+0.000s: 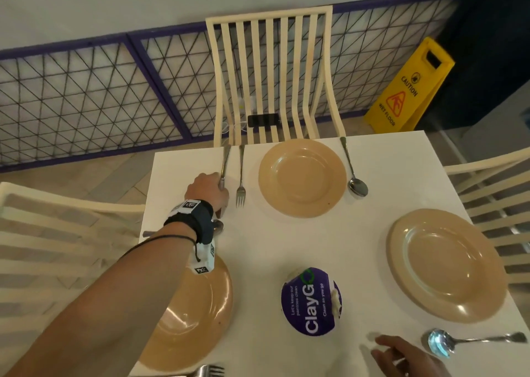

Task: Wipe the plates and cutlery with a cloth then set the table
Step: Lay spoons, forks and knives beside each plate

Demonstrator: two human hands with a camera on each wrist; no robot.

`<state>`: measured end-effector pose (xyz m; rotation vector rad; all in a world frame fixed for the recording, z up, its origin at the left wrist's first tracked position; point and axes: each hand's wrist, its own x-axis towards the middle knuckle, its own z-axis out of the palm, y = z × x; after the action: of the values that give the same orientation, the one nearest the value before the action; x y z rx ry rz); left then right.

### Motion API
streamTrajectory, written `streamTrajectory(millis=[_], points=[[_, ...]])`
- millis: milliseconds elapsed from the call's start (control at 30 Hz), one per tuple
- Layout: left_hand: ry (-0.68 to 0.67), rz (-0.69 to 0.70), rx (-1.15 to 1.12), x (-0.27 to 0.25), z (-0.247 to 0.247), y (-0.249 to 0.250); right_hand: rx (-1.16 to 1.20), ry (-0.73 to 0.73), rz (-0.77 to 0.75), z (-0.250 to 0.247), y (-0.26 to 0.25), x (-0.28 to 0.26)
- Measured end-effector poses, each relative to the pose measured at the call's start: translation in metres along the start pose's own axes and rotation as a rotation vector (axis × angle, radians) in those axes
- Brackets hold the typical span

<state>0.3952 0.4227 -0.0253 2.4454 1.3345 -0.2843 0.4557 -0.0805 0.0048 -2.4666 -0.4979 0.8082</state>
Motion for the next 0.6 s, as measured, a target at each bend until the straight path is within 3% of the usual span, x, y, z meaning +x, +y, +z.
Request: streamTrajectory(millis=[300, 500, 600], points=[[0.113, 0.053, -0.172, -0.068, -0.034, 0.034, -0.087, -0.034, 0.037, -0.010, 0.014, -0.016], [0.141, 0.141, -0.341, -0.158, -0.025, 0.063, -0.156, -0.009, 0.087, -0.011, 0.064, -0.046], [0.061, 0.179, -0.413, -0.216, -0.002, 0.084, -0.134, 0.034, 0.093, -0.011, 0.080, -0.054]])
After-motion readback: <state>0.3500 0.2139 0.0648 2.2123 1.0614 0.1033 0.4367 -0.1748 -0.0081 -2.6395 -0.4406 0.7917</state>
